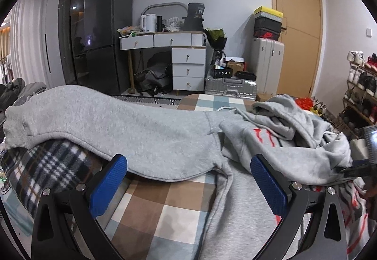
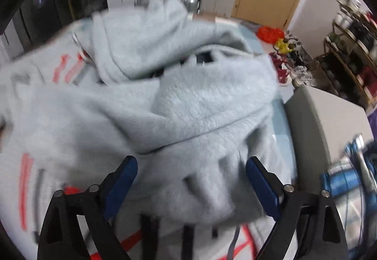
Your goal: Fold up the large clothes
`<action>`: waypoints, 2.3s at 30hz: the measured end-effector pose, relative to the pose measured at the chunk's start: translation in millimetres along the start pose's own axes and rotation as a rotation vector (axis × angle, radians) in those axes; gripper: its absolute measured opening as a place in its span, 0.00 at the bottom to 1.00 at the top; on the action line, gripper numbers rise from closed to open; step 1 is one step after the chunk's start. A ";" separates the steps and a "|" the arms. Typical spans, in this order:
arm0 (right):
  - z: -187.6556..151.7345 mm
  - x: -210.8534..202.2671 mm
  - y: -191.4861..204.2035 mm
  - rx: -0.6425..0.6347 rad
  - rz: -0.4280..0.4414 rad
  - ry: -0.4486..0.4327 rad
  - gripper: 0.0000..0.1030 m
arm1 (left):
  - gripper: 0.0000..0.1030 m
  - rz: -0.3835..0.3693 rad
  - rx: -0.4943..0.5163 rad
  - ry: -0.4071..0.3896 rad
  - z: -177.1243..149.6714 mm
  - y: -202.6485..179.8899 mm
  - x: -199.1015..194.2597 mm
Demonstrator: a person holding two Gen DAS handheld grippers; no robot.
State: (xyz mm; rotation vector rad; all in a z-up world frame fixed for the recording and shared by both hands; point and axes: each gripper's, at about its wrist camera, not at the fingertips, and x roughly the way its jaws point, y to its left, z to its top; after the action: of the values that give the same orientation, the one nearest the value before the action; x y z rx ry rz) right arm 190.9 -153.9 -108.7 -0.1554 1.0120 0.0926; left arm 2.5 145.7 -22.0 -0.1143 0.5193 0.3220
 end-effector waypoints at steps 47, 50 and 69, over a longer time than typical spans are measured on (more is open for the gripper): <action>-128.7 -180.3 28.2 0.193 0.865 -0.591 1.00 | 0.99 -0.345 -0.991 0.189 5.2 288.1 21.9; -126.9 -178.6 29.8 0.183 0.857 -0.570 1.00 | 0.99 -0.377 -1.045 0.132 7.4 295.5 24.1; -128.9 -178.4 41.6 0.124 0.862 -0.550 1.00 | 0.13 -0.381 -1.002 0.054 10.4 310.0 29.1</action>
State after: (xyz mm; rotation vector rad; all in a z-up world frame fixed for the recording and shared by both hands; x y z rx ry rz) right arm -17.2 -136.0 -27.8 0.4136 0.4715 0.8117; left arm -71.2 448.0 -35.8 -1.1805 0.3380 0.1794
